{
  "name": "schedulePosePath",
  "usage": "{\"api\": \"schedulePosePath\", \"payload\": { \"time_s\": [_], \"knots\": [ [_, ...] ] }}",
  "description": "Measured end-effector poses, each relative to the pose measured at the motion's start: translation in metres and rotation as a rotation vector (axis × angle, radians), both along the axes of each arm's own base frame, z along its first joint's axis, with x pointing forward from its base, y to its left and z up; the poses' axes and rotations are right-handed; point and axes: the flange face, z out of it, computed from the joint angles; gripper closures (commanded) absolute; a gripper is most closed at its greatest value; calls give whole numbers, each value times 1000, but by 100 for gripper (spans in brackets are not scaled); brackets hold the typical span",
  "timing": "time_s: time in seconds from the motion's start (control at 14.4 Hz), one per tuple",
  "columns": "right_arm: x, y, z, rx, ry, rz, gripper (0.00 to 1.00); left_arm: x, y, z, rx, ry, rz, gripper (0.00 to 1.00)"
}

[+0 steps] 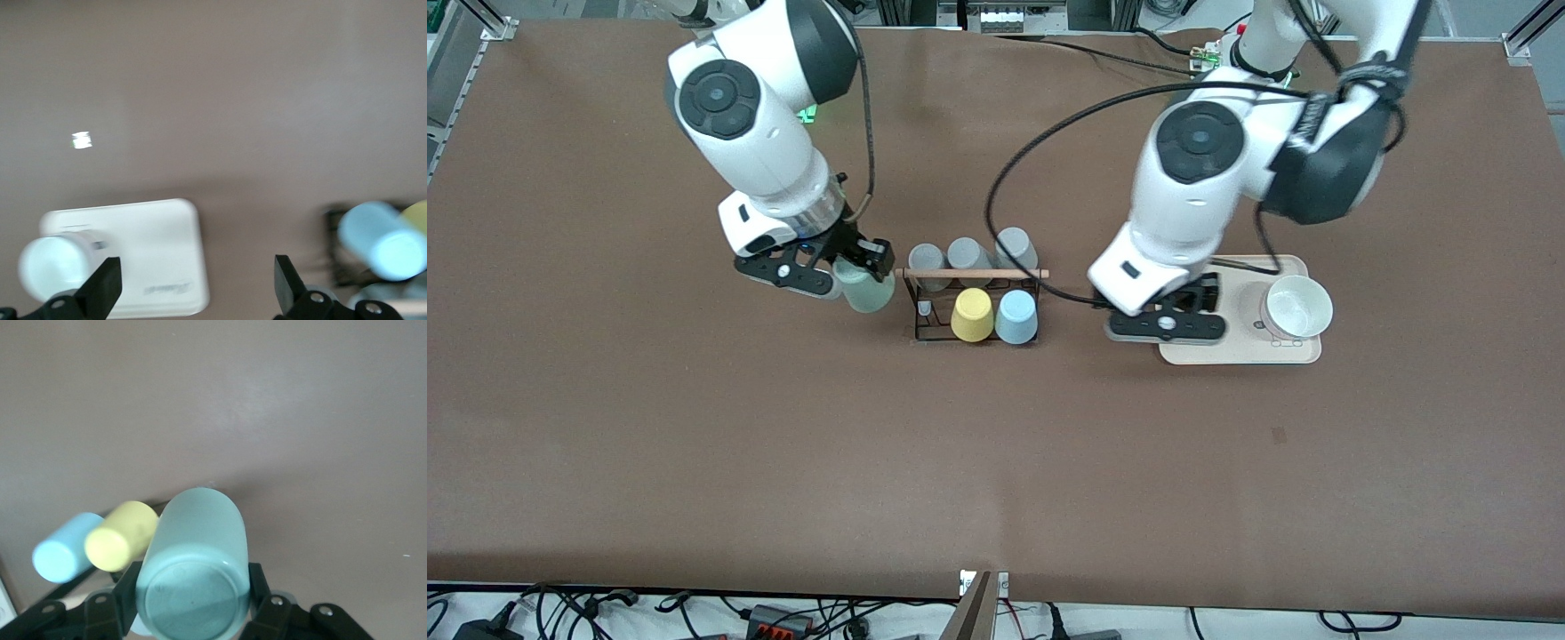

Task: Hang scattered cups on rack with three cups
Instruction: 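Carry the teal cup to the rack while the left gripper withdraws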

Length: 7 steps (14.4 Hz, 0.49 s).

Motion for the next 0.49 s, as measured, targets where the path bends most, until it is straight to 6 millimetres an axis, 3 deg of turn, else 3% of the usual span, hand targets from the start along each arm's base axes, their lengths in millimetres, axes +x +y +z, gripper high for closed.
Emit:
{"api": "schedulePosePath", "payload": {
  "time_s": [0.21, 0.49],
  "knots": [
    [2, 31, -21, -2, -36, -3, 82, 12, 75, 14, 38, 89, -87, 0],
    [-5, 54, -53, -32, -24, 26, 82, 8, 135, 48, -7, 141, -145, 0]
  ]
}}
